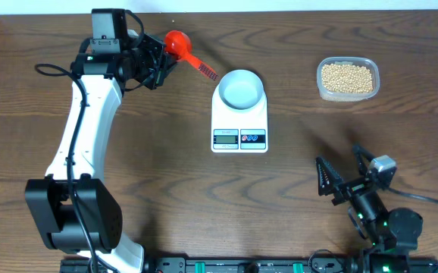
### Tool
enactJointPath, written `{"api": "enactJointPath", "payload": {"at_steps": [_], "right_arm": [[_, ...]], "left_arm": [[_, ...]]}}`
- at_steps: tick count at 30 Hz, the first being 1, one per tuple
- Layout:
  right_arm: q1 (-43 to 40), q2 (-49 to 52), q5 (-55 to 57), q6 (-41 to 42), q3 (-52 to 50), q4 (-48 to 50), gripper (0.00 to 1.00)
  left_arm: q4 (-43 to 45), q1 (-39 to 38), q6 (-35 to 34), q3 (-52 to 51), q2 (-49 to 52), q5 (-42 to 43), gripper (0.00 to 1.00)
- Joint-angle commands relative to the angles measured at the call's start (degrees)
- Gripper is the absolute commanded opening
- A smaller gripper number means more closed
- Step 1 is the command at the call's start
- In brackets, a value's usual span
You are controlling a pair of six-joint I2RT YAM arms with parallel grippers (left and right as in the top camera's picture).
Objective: Scoop item into bowl and weigh 50g on scale
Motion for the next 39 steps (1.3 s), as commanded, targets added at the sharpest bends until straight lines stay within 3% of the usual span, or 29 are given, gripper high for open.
{"api": "enactJointPath", "payload": {"at_steps": [1, 7, 14, 20, 30, 37, 39], "right_arm": [[0.39, 7.13, -4.37, 2.03, 6.38, 1.49, 0.99], [0.39, 24.2, -10.99, 2.25, 20.44, 1.77, 0.99], [0.42, 49.77, -28.44, 6.47, 40.26, 1.79, 0.99], [2.34, 63.47, -31.08, 11.91, 50.21, 1.81, 0.99], [8.7, 70.38, -30.23, 11.96, 55.21, 7.58, 0.99], [8.98, 70.38, -29.16, 13.18, 55.21, 7.04, 0.99], [8.98, 70.38, -29.14, 14.29, 55.21, 6.27, 0.9]], "left_arm": [[0.07, -1.05, -1.4, 0.68, -1.27, 0.79, 0.07], [0.07, -3.23, -7.3, 0.68, -1.27, 0.79, 0.07], [2.34, -8.57, -14.99, 0.68, -1.27, 0.74, 0.07], [4.83, -12.68, -19.08, 0.68, -1.27, -3.39, 0.07], [4.76, -19.19, -25.33, 0.63, -1.22, -13.99, 0.07], [4.83, -22.93, -29.22, 0.63, -1.2, -14.97, 0.07], [4.81, -23.28, -29.31, 0.63, -1.2, -14.91, 0.07]]}}
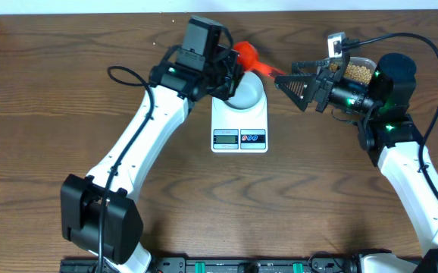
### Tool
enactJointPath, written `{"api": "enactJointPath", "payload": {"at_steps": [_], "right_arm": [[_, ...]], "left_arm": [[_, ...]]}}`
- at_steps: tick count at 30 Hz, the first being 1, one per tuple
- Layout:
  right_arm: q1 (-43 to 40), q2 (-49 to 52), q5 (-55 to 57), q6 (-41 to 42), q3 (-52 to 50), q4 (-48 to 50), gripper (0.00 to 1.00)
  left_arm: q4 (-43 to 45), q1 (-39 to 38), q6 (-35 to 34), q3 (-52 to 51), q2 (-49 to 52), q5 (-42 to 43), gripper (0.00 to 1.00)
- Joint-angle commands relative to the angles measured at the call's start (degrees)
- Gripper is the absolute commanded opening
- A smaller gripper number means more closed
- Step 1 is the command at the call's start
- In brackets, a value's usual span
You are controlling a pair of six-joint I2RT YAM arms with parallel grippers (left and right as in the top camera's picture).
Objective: Scoop item into bowl and weigh 50g on scale
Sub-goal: 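Pass the red scoop from the left gripper to the right gripper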
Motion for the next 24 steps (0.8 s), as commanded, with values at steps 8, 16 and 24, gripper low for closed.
{"api": "enactJointPath", "payload": {"at_steps": [8, 16, 24], "right_arm": [[0.48, 0.0, 5.73, 2.23, 1.55, -7.17, 0.58], [2.6, 0.0, 7.23, 2.67, 1.55, -6.69, 0.39], [3.1, 0.0, 8.68, 2.71, 1.55, -6.91, 0.22]], "left_arm": [[0.22, -0.68, -3.1, 0.63, -1.2, 2.51, 0.07], [-1.03, -2.12, -3.1, 0.63, -1.2, 3.45, 0.07], [-1.51, -2.6, -3.06, 0.63, -1.2, 3.48, 0.07]]}}
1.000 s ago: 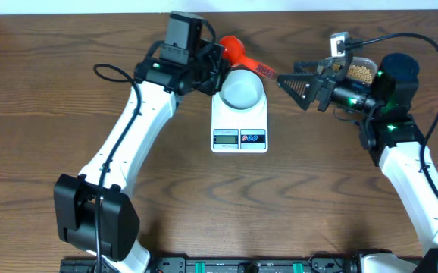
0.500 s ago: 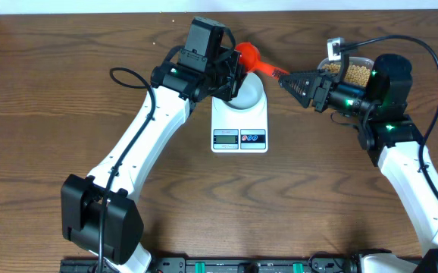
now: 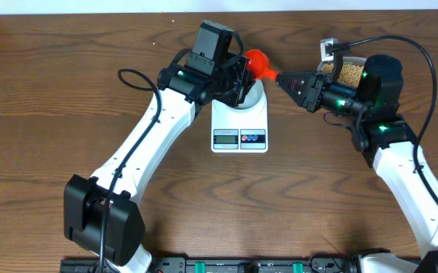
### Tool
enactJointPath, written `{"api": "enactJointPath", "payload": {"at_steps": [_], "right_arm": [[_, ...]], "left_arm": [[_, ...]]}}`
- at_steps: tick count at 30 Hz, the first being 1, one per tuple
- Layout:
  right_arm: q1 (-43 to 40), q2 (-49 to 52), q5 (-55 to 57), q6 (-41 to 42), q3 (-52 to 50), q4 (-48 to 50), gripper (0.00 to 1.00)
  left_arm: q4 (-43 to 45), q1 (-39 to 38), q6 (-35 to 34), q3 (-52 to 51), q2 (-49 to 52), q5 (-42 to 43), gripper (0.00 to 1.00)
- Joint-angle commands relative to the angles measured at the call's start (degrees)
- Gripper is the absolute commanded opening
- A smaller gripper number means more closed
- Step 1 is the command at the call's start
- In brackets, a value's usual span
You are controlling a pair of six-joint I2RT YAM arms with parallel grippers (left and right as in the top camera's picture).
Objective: Scoop item into bowl and weigh 50g on scale
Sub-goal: 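Pass the red scoop from the left gripper to the right gripper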
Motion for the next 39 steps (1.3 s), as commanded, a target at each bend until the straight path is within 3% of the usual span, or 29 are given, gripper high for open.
{"api": "enactJointPath", "payload": {"at_steps": [1, 8, 39], "right_arm": [[0.35, 0.02, 0.92, -0.31, 1.33, -0.13, 0.2], [0.35, 0.07, 1.36, -0.35, 1.33, -1.6, 0.1], [0.98, 0.07, 1.38, -0.37, 1.31, -2.01, 0.09]], "left_arm": [[-0.17, -0.04, -0.5, 0.63, -1.2, 0.74, 0.07], [-0.17, -0.04, -0.48, 0.63, -1.2, 0.74, 0.07], [-0.98, -1.27, -0.28, 0.63, -1.2, 2.01, 0.07]]}}
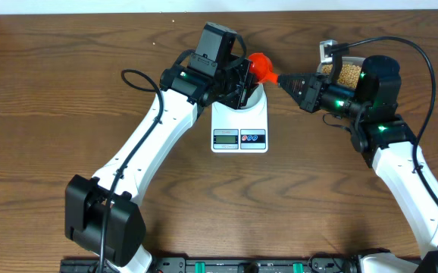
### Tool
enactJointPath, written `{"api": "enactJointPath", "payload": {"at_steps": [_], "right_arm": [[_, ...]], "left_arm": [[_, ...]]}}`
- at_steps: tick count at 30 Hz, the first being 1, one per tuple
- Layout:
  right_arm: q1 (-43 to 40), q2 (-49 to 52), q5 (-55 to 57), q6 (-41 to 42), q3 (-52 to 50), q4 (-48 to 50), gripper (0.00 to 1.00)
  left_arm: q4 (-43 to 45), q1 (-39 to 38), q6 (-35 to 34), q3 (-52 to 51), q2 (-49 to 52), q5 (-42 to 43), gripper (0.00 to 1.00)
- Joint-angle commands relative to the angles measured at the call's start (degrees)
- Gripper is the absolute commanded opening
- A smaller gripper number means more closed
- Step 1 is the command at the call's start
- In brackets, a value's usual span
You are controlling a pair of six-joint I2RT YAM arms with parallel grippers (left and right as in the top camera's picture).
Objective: Scoop item into bowl and weigh 50g on scale
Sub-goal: 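Pass the red scoop from the left gripper to the right gripper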
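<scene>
The red scoop (pixel 260 65) hangs above the far rim of the white bowl (pixel 254 96), which stands on the white scale (pixel 239 121). My left gripper (pixel 243 76) grips the scoop from the left, beside its cup. My right gripper (pixel 286 79) comes in from the right, its narrowed fingers shut on the end of the scoop's handle. Both grippers hold the scoop at once. The left arm hides most of the bowl. The scale's display (pixel 226 137) is too small to read.
A clear tub of yellow beans (pixel 348 73) stands at the back right, half hidden behind my right wrist. A cable loops beside the left arm (pixel 128 76). Brown table surface (pixel 67 152) extends left and in front of the scale.
Almost nothing has changed. My left arm and the scoop have shifted a few pixels to the right. My right gripper stays shut on the handle.
My left gripper was at the scoop at the back left while the right arm rested low at the front right. Then the left held the scoop over the bowl, with the right gripper open near its handle. Then the right gripper was shut on the handle, as now.
</scene>
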Motion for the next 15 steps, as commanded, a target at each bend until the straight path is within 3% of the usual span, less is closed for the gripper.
{"api": "enactJointPath", "payload": {"at_steps": [1, 15], "right_arm": [[0.61, 0.07, 0.04, -0.33, 1.31, -0.26, 0.09], [0.61, 1.62, 0.0, -0.31, 1.31, -0.98, 0.07]], "left_arm": [[-0.31, -0.31, -0.26, 0.63, -1.2, 0.94, 0.07], [-0.31, -0.31, 0.37, 0.63, -1.2, 0.94, 0.07]]}}
